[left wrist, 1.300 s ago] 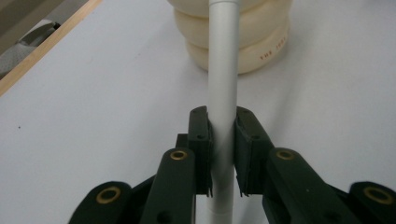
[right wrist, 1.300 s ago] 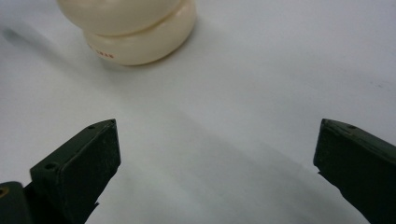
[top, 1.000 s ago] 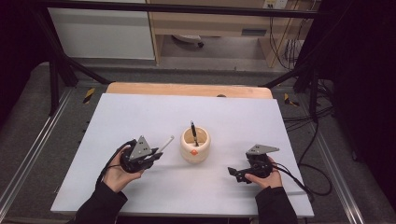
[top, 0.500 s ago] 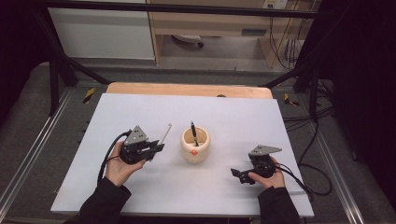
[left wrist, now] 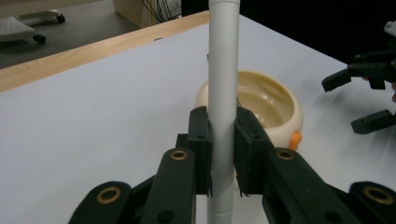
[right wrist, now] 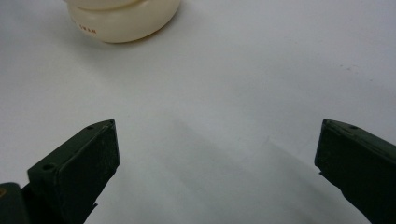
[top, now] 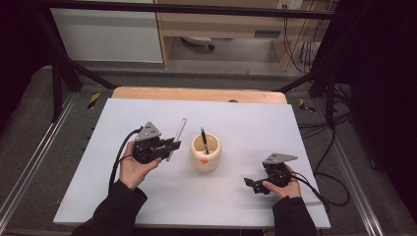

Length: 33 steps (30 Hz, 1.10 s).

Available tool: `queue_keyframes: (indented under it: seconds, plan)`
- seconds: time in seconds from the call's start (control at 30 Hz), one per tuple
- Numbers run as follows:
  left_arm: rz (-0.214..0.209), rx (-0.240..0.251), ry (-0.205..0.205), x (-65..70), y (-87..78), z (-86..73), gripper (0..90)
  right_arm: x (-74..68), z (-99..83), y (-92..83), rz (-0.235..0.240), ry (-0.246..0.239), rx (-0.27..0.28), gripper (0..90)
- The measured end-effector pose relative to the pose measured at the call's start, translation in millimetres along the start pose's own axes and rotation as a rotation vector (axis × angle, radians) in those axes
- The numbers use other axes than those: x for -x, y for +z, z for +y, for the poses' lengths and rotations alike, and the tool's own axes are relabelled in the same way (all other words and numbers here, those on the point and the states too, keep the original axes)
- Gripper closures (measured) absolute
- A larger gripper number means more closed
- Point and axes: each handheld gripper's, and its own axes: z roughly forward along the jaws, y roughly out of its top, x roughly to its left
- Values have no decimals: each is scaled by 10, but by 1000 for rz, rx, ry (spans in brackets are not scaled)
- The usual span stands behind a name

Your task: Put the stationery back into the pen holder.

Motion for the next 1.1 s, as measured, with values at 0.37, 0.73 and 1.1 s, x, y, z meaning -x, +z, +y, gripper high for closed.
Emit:
queue_keyframes:
  seconds: [0.37, 0.73, 1.1]
  plan:
    - [-1, 43, -4, 102, 186, 177, 783, 6, 1, -7, 3, -6, 1, 6]
    - [-9, 66, 2, 216, 396, 330, 783, 2, -1, -3, 4, -4, -1, 7]
    - [-17, 82, 13, 334, 623, 401, 783, 1, -3, 6, 5, -6, -7, 6]
